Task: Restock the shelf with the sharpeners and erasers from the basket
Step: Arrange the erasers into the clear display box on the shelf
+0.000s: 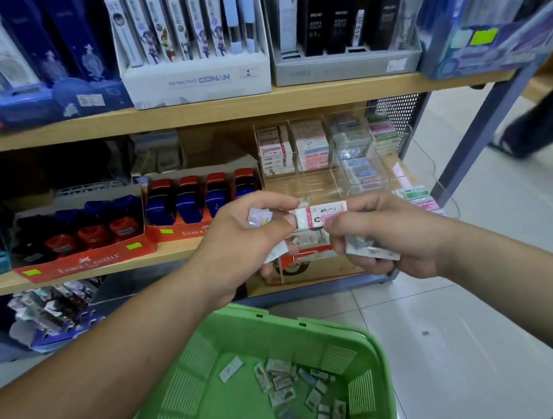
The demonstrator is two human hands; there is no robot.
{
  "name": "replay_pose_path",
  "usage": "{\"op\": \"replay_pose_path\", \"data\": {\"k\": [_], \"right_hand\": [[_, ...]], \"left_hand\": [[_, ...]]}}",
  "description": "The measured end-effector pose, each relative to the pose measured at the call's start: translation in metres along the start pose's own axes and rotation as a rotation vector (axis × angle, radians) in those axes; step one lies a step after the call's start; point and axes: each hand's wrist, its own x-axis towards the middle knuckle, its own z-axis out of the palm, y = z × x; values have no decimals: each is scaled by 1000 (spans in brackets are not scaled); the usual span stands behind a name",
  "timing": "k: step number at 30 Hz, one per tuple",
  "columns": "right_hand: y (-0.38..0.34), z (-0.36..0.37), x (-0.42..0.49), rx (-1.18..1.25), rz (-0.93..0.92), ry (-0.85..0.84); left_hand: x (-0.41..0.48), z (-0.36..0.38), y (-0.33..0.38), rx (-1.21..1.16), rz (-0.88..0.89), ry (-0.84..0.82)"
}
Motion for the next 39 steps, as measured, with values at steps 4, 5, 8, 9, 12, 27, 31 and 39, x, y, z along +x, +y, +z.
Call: {"op": "replay_pose_path", "data": {"k": [4, 5, 8, 9, 12, 27, 31, 39], "right_hand": [[-1, -1, 5, 2, 47, 32], [-1, -2, 7, 9, 54, 27], [-1, 2, 11, 44, 73, -2], [0, 2, 14, 69, 93, 25], [3, -2, 25, 195, 145, 168], [3, -62, 21, 447, 42, 500], [6, -87, 9, 432, -44, 695], [34, -128, -11, 307, -151, 925]], "left_hand": [[0, -2, 5, 165, 149, -30], [0, -2, 6, 206, 175, -43], [6, -3, 10, 314, 210, -16], [10, -5, 12, 325, 196, 11], [27, -15, 15, 368, 116, 161], [52, 26, 14, 309, 113, 114], [57, 43, 30, 359, 136, 121], [92, 113, 39, 479, 131, 13]]}}
